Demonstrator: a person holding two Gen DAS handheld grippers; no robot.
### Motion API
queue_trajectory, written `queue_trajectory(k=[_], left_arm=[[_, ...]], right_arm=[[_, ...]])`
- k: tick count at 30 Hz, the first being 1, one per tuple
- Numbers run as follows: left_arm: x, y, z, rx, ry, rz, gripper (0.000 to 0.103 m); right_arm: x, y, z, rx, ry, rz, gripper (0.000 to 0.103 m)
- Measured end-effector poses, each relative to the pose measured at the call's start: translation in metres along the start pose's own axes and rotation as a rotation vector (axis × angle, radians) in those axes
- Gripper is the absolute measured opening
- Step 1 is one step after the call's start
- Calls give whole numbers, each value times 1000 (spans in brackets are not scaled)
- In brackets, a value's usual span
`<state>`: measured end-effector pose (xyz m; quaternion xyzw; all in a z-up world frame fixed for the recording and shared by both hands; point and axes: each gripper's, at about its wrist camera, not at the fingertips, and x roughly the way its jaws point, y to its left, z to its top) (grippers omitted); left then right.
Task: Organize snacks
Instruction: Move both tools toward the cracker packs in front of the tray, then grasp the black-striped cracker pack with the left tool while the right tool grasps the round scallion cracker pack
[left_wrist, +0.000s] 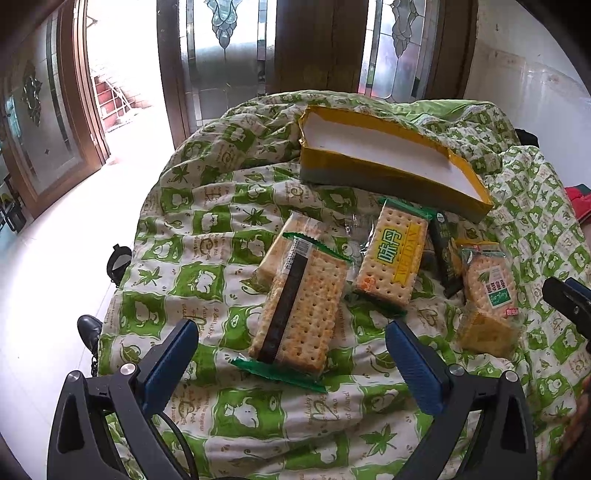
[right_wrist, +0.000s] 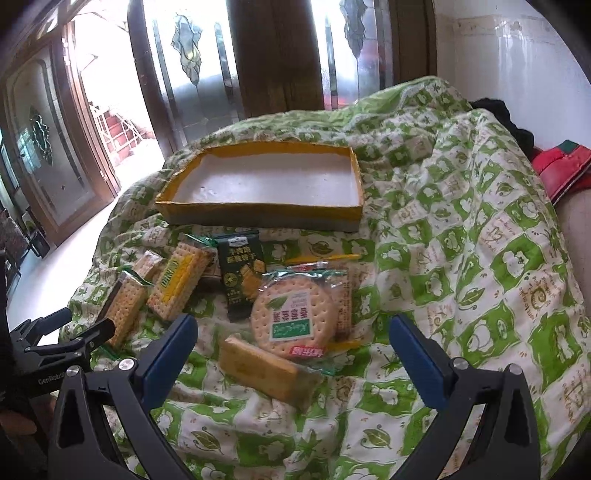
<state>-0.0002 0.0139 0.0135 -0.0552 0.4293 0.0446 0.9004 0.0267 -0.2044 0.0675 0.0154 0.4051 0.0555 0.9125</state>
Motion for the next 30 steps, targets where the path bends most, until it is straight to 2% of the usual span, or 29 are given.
queue_trajectory(k=[5, 11, 15, 19, 22, 27, 30], left_arm=[[8, 2, 2, 7, 15, 9, 102], [24, 5, 4, 20, 64, -4, 101], [37, 7, 4, 19, 111, -17, 98], [43, 5, 5, 26, 122, -14, 98], [47, 0, 6, 49, 123, -2, 86], [47, 1, 8, 30, 99, -16, 57], [43, 4, 7, 9, 85, -27, 55]], right_arm=[[13, -9, -1, 7, 75, -13, 103], [37, -2, -9, -13, 183, 33, 98], [42, 4, -16, -39, 212, 37, 98], [44, 8, -17, -55, 213, 42, 98], [44, 2, -13, -27, 211, 48, 98], [50, -9, -4, 21, 220, 59, 98], [57, -6, 2, 9, 233, 76, 98]])
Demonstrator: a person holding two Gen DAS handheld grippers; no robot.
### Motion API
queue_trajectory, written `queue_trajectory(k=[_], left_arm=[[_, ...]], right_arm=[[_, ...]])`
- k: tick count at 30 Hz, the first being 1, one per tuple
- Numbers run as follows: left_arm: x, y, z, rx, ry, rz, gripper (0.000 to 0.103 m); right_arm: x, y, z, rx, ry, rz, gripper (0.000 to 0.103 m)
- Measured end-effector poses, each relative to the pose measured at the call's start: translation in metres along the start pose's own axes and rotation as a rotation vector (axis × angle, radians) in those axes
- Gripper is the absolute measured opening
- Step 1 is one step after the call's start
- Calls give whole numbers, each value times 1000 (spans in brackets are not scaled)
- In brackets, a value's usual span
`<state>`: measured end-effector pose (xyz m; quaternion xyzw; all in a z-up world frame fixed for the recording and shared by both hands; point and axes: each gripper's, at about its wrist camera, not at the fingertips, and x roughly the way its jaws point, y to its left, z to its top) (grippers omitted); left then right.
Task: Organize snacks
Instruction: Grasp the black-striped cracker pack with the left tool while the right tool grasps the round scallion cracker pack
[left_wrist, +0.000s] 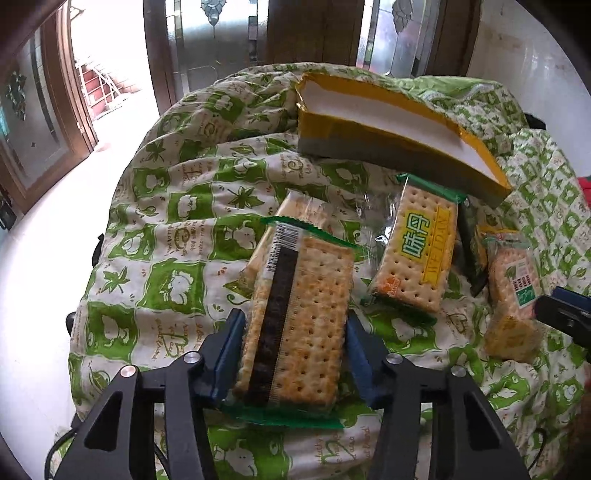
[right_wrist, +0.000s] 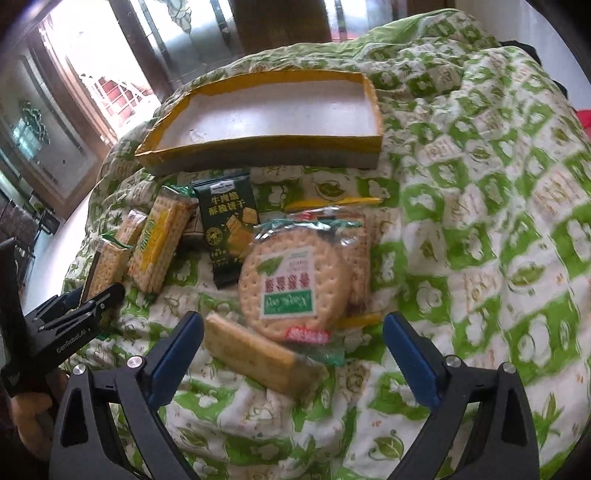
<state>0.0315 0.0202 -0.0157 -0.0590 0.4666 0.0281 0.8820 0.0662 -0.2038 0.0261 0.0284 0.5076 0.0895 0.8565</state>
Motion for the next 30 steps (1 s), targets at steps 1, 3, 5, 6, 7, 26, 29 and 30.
queue_trajectory(k=[1, 3, 5, 6, 7, 26, 29, 30], left_arm=[[-1, 2, -1, -14, 2, -11, 55], [-3, 4, -3, -34, 4, -29, 55], [-6, 3, -5, -32, 2, -31, 55], [-6, 2, -6, -30, 1, -33, 55], [-7, 1, -6, -29, 0, -37, 55], [-22, -6, -9, -34, -22, -85, 54], [-25, -5, -8, -39, -30, -88, 53], [-27, -5, -8, -40, -32, -88, 53]], right_arm=[[2, 2, 2, -14, 2, -6, 98], [10, 8, 8, -44, 9, -35, 98], [17, 12, 10, -57, 18, -47, 98], [19, 14, 11, -65, 19, -55, 98], [23, 17, 11, -80, 21, -74, 98], [13, -5, 15, 17, -93, 5, 77], [5, -5, 17, 23, -134, 3, 77], [3, -7, 18, 26, -142, 7, 77]])
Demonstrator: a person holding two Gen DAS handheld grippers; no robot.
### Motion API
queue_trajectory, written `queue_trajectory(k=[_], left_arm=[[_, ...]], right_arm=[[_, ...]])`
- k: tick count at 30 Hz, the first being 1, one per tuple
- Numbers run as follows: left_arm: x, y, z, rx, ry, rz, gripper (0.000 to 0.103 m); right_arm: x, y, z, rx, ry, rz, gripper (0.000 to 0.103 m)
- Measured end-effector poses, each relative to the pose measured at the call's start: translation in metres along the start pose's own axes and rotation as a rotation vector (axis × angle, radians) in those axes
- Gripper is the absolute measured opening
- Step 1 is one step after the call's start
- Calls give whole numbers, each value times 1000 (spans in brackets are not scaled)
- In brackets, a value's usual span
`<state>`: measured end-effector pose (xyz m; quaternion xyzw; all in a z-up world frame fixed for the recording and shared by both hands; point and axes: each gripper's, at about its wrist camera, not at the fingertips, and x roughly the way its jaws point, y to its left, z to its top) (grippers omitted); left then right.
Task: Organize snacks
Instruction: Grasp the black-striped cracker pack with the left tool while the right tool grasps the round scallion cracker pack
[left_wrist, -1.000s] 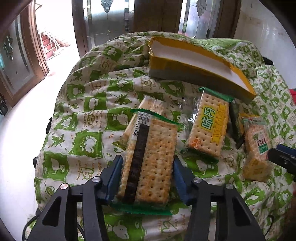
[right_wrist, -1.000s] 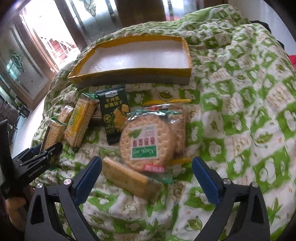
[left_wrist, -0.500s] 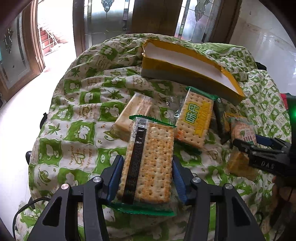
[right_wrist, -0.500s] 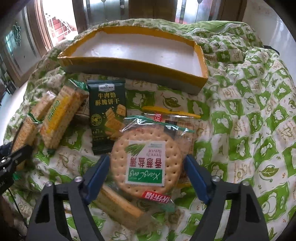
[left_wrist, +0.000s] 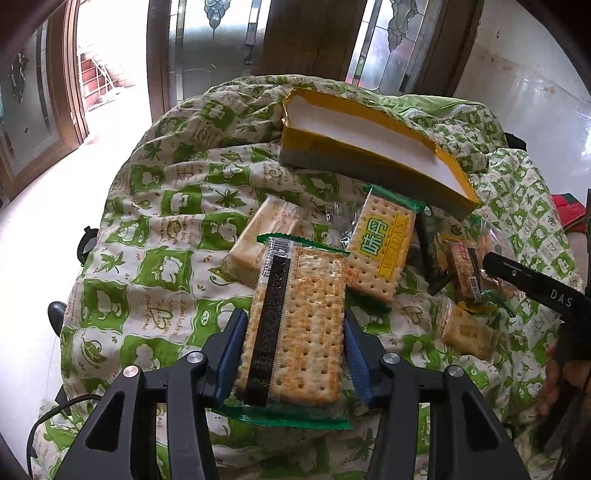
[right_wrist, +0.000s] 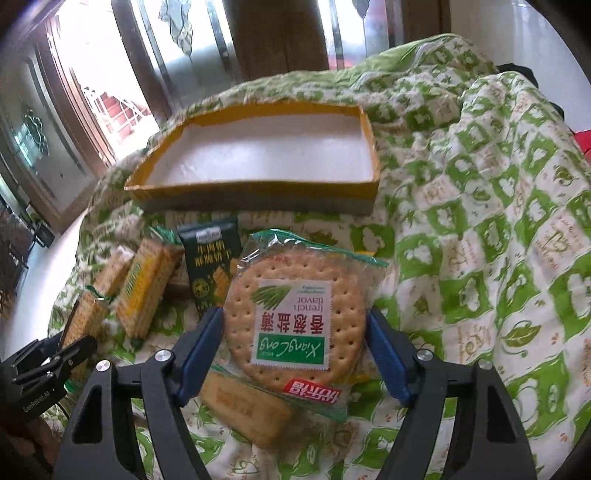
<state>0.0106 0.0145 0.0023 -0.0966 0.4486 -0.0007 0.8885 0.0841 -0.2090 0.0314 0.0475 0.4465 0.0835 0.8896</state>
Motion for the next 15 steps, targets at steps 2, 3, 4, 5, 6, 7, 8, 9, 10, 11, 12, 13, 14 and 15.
queue_trajectory(k=[2, 3, 4, 5, 6, 7, 8, 9, 10, 11, 12, 13, 14, 15], left_arm=[[-2, -1, 2, 1, -6, 0, 53], [-3, -1, 2, 2, -9, 0, 53], [-4, -2, 3, 4, -13, 0, 53], [-6, -3, 4, 6, -17, -1, 53], [-7, -4, 5, 7, -21, -4, 53], [-9, -5, 6, 7, -25, -7, 53], [-11, -6, 7, 8, -31, -10, 53], [-12, -7, 8, 10, -34, -12, 54], [-13, -8, 9, 12, -37, -13, 53], [-13, -9, 10, 15, -39, -13, 53], [-14, -10, 11, 17, -40, -13, 53], [-14, -11, 12, 18, -41, -14, 53], [-14, -12, 13, 20, -41, -16, 53], [-13, -13, 13, 21, -41, -16, 53]], right_arm=[[-3, -1, -1, 7, -7, 2, 77], [-3, -2, -1, 12, -6, 2, 77], [-3, -3, -2, 15, -6, 2, 77], [-4, -5, -2, 21, -7, 5, 77], [-5, -5, -2, 23, -10, 5, 77], [-6, -6, -2, 23, -14, 6, 77], [-8, -6, -1, 22, -18, 8, 77], [-10, -6, -1, 21, -25, 8, 77], [-11, -6, -1, 18, -29, 7, 77], [-12, -5, -1, 16, -33, 7, 77], [-13, -5, -1, 15, -34, 9, 77], [-13, -4, -1, 11, -33, 10, 77], [-13, -3, -2, 9, -31, 12, 77], [-13, -3, -2, 8, -30, 13, 77]])
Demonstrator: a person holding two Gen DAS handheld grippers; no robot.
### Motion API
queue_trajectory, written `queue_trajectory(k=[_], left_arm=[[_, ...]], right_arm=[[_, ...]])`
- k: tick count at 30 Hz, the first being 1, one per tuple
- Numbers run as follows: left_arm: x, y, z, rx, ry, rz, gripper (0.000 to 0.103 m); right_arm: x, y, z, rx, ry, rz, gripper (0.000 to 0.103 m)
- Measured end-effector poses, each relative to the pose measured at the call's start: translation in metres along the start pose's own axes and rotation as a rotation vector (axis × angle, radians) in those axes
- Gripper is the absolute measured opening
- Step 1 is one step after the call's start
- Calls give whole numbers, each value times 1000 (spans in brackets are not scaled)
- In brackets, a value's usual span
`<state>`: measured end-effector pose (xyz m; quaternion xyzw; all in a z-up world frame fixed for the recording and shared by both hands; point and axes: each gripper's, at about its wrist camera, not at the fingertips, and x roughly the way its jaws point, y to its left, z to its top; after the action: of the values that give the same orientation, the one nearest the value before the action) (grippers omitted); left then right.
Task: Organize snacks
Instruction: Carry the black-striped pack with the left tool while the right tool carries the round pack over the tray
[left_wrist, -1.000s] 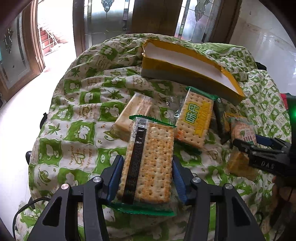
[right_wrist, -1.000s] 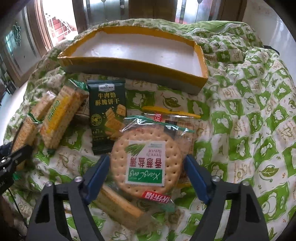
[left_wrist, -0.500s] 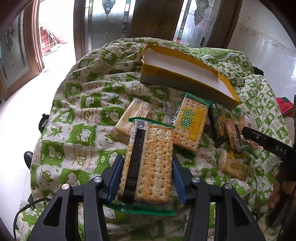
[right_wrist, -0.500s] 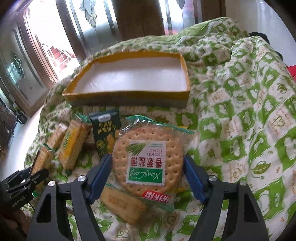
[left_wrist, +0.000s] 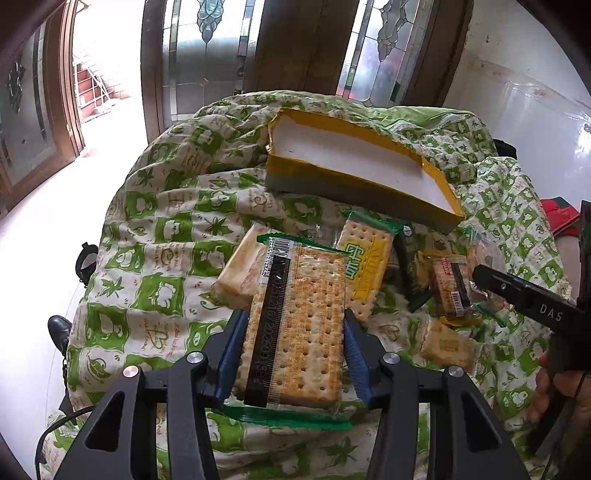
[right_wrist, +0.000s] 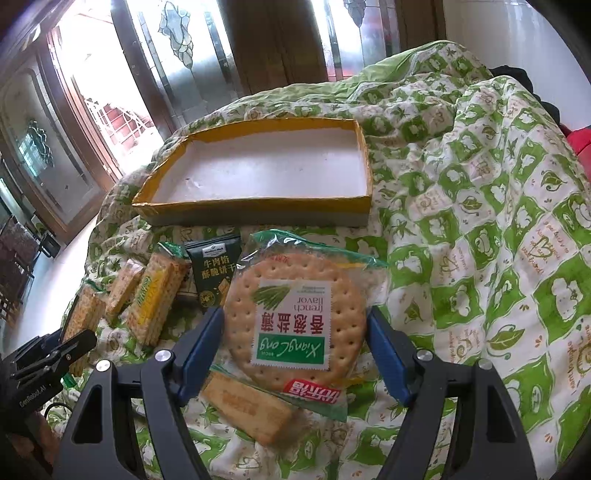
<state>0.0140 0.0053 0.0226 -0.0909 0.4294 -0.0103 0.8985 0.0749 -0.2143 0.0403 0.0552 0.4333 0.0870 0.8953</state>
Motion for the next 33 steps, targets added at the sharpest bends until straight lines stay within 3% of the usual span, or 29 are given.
queue_trajectory(k=[33], left_arm=[[4, -14, 20, 42, -1, -5, 53]], right_arm=[[-18, -4, 14, 25, 13, 64, 77]])
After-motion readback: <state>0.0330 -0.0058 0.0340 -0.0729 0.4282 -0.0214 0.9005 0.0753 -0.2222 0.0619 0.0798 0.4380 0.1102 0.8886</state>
